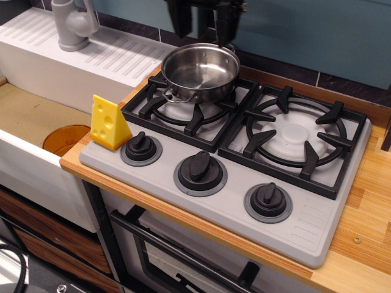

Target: Put pot or pan on stove and put cheese in pot or pan

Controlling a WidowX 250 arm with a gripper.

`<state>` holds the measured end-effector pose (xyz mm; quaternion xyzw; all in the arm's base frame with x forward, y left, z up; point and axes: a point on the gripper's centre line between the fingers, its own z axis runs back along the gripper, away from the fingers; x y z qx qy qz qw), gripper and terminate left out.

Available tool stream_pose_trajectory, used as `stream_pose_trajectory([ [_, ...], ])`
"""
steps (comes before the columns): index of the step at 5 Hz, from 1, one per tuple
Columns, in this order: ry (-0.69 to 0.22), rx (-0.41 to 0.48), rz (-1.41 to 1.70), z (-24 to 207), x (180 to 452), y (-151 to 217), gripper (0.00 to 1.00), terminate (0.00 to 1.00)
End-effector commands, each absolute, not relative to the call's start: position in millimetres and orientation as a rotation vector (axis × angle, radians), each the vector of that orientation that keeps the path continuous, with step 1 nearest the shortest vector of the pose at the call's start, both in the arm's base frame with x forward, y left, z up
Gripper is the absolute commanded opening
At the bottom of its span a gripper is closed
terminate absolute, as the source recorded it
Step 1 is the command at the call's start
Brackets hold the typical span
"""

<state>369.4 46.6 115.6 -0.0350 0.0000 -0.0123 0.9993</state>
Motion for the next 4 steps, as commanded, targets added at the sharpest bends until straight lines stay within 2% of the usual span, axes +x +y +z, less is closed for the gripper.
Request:
stream_pose_trajectory([
  [1,-0.100,-0.045,-0.021,152,377,51,1.00,0.00],
  [2,-0.124,0.073,-0.037,161,364,46,1.00,0.00],
  [3,-0.144,0.150,-0.056,178,350,44,1.00,0.00],
  [4,-0.177,0.158,-0.070,180,339,44,1.00,0.00],
])
